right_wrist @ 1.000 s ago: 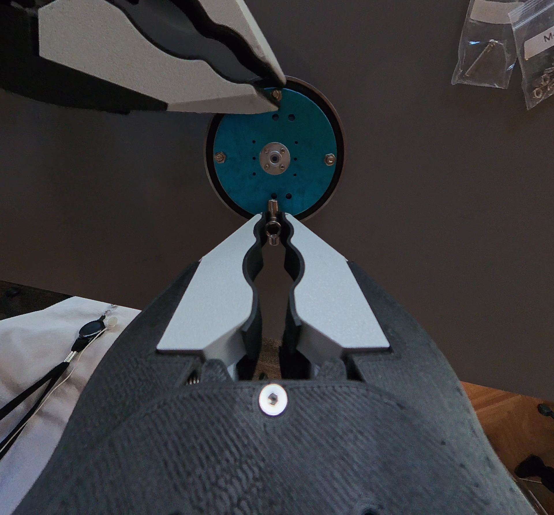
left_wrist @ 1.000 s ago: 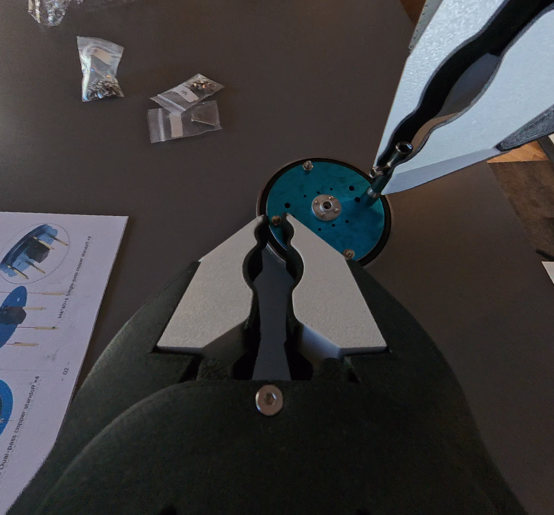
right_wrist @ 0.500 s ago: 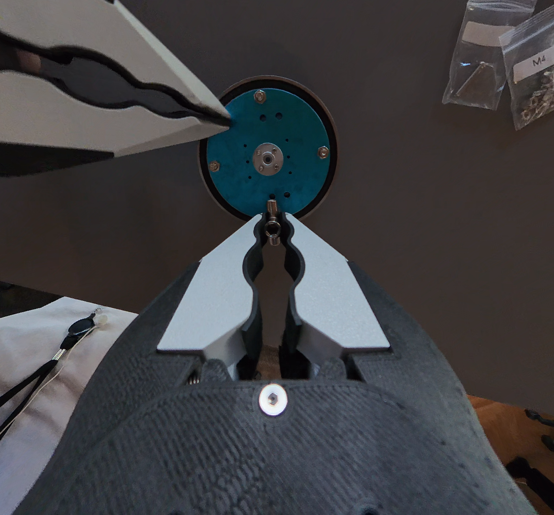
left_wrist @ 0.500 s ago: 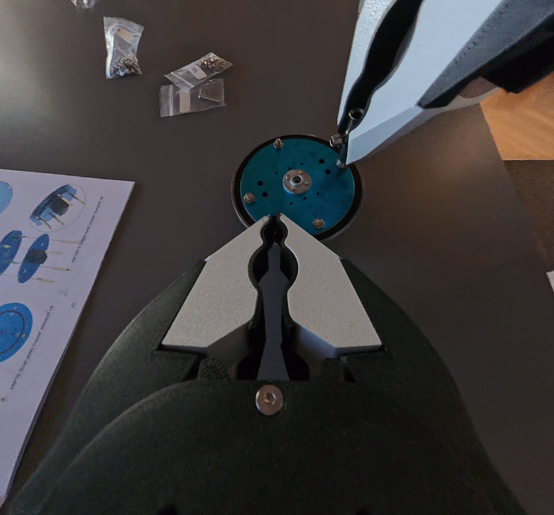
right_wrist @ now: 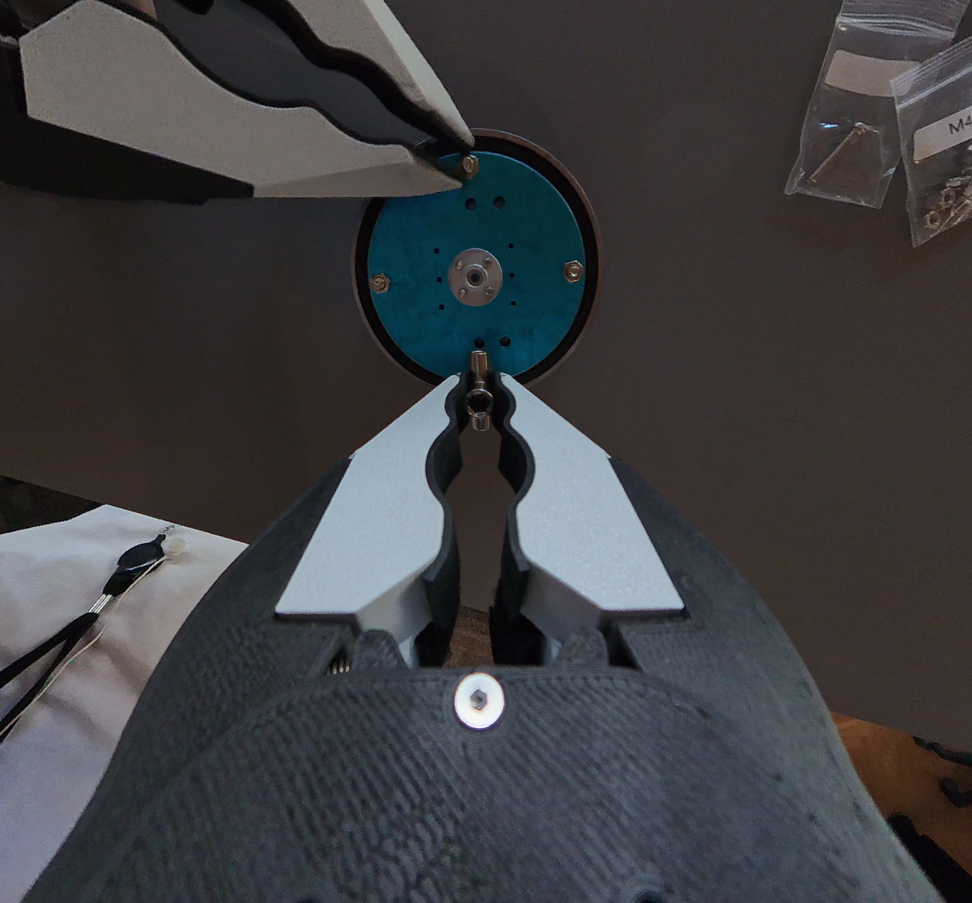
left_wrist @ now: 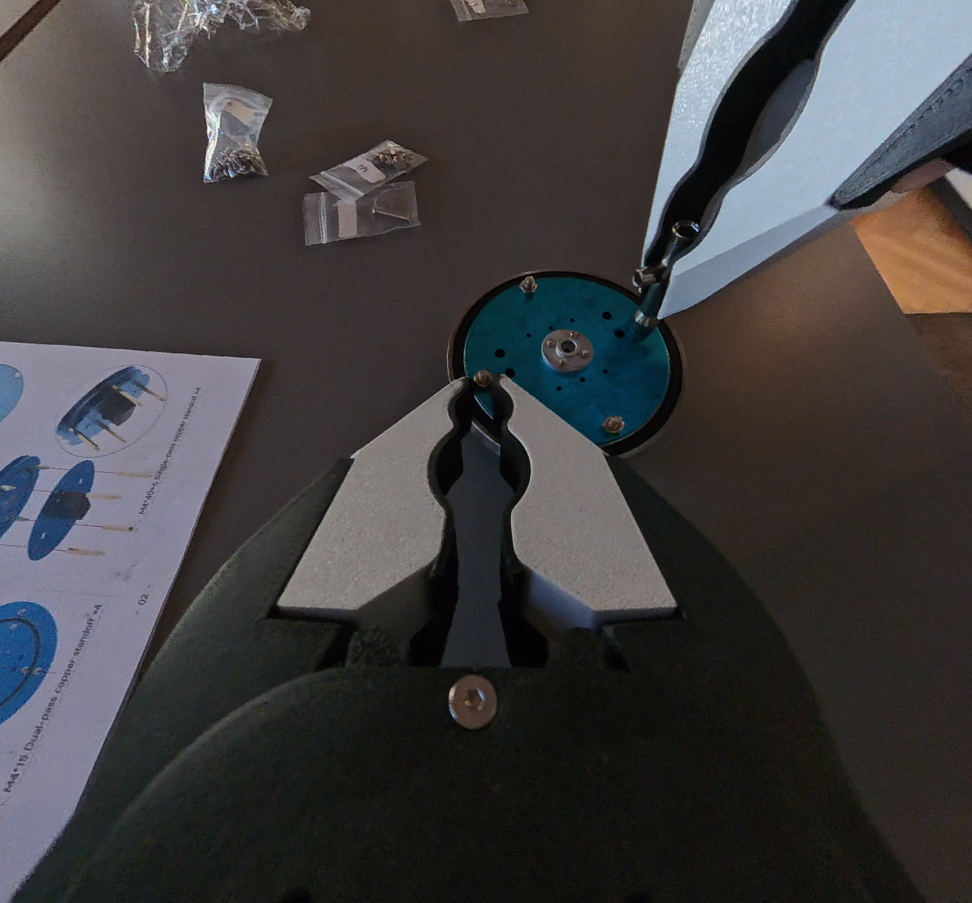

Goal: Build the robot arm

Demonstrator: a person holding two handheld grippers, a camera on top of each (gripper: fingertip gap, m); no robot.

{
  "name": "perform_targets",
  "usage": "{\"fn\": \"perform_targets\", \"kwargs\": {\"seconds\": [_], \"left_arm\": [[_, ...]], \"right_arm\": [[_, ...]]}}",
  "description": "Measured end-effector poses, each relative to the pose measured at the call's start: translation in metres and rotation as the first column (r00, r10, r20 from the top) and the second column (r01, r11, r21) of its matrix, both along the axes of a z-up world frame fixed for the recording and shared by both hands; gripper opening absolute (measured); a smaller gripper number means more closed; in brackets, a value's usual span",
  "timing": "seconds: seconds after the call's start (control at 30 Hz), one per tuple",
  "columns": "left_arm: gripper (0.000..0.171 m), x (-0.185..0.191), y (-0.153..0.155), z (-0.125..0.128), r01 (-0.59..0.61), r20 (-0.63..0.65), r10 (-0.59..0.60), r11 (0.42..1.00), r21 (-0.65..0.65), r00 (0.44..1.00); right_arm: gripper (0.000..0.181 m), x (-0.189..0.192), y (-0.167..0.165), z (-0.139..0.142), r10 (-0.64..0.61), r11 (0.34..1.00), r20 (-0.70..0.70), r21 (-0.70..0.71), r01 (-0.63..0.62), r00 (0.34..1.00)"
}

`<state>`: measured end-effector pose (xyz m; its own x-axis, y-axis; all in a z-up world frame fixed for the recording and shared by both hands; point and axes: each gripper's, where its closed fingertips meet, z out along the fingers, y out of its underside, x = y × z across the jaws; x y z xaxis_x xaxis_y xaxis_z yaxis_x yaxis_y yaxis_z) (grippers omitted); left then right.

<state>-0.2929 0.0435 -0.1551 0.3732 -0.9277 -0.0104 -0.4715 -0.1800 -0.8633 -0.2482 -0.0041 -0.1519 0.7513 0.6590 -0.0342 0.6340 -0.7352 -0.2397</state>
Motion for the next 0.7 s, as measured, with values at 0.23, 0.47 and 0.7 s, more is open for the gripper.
{"fn": "perform_targets", "kwargs": {"seconds": [0.23, 0.47, 0.7], "left_arm": [[0.005, 0.004, 0.003, 0.001, 0.02, -0.021, -0.019, 0.997, 0.069, 1.0], [0.004, 0.002, 0.002, 0.001, 0.005, -0.042, -0.002, 0.997, 0.08, 0.999], [0.002, -0.012, -0.013, 0.002, -0.066, -0.088, 0.075, 0.993, 0.101, 0.993]], "right_arm": [[0.008, -0.001, -0.001, 0.0, 0.013, 1.0, 0.016, 0.001, -0.013, 1.0], [0.008, 0.003, 0.003, 0.0, -0.001, 1.0, 0.013, 0.008, 0.001, 1.0], [0.008, 0.004, 0.011, -0.001, -0.005, 1.0, 0.004, 0.014, 0.005, 1.0]]}}
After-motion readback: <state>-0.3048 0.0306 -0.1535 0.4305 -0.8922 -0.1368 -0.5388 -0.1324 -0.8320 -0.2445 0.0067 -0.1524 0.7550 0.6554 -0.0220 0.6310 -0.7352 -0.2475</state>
